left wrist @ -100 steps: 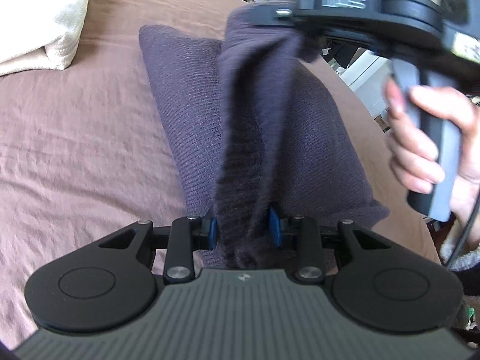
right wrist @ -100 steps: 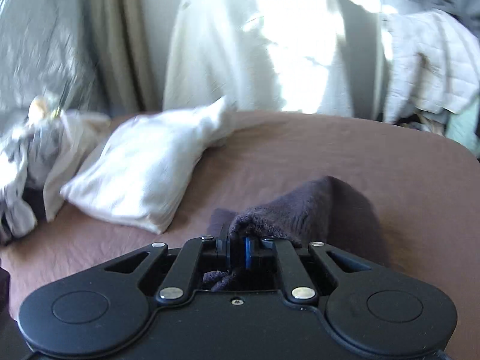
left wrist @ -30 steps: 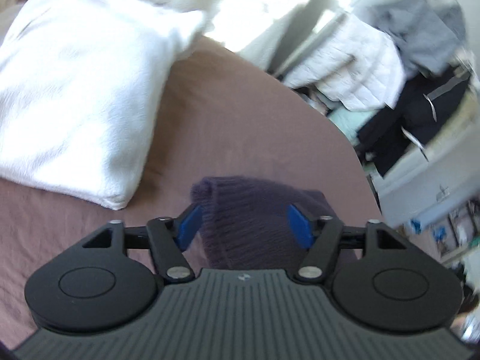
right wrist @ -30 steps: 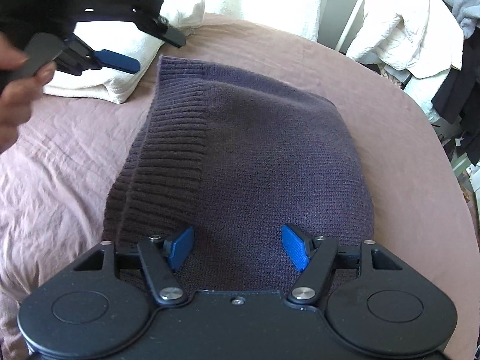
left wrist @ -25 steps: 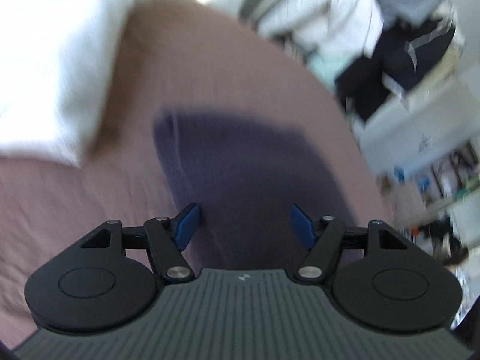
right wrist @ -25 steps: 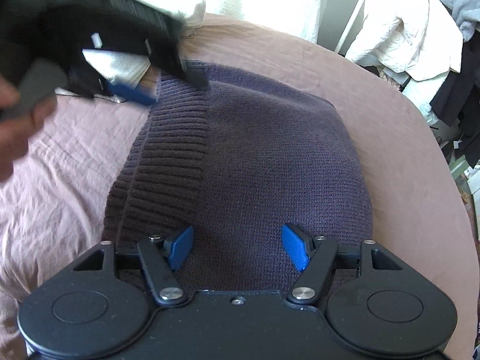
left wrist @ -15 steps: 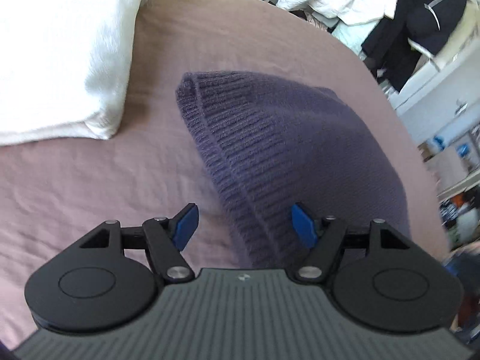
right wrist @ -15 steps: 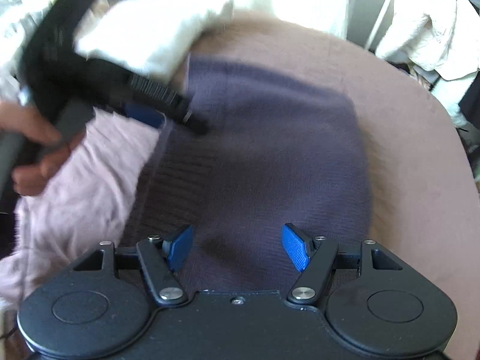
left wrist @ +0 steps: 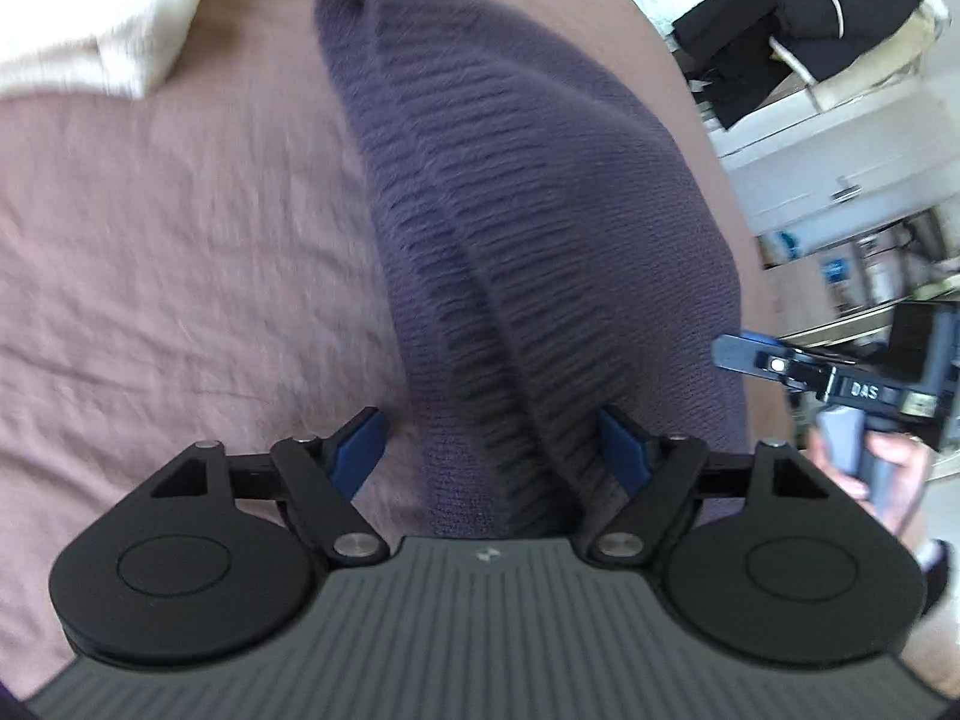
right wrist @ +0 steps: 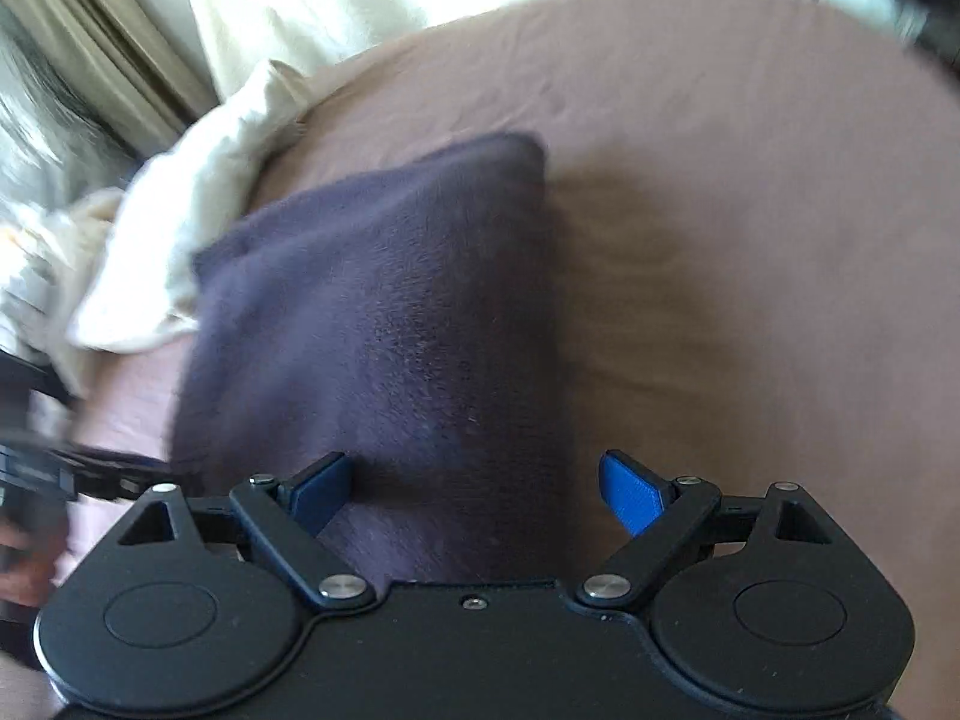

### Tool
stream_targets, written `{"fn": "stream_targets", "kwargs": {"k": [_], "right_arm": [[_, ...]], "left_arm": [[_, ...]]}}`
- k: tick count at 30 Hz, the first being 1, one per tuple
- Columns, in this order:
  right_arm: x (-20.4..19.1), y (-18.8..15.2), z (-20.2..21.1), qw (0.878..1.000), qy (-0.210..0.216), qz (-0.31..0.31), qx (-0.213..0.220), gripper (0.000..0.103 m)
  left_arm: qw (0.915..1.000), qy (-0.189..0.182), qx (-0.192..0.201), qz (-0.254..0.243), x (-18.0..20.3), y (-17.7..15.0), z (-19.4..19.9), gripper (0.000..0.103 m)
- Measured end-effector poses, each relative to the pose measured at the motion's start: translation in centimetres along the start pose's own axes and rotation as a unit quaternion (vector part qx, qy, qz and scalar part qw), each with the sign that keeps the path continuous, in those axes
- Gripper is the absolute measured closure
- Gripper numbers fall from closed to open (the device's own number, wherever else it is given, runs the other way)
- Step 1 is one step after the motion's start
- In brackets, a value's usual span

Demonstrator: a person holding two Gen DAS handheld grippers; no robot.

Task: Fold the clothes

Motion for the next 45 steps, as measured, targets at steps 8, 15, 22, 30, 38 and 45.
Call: {"fn": "stream_targets", "kwargs": {"k": [8,15,22,30,38,45], "right_arm": [[-0.2,0.8,-7.1,0.991,0.104,-0.055,-0.063,0.004],[-6.7,-0.5,-2.1,0.992,0.066,0.103,0.032,0.045],[-17.0,-0.2,3.7,0.967,0.09,0.207,0.122,0.048],[-31.5,9.2,0.4,0.942,0.207,0.223,0.14,0.048],[-37.3,17.0,-15.2,0.965,0.189,0.144,0.108,0.031],[-33.3,12.7,-22.0,0.982,0.144,0.103,0.065,0.019]], "left_arm": [[0.997,-0.046,0.062,-0.008,0.8,0.1,-2.9,0.028],[0.9889,0.028,0.103,-0.103,4.1,0.9,-0.3,0.061],[0.9633,0.095,0.204,-0.147,7.3,2.4,10.6,0.061],[0.9351,0.204,0.253,-0.142,3.0,10.6,27.9,0.061],[0.9121,0.354,0.195,-0.07,-10.8,19.1,31.7,0.041],[0.9371,0.269,0.219,0.036,-19.1,14.2,31.3,0.036]]}}
Point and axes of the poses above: each gripper's, at about its wrist camera, not at the fingertips, and z roughly against the way its jaws point, x to its right, y to its top, the point moved 10 cm from there along -z, roughly the way its jaws point, and after that the axes turned 8 degrees about -z, right-handed, at the moved point
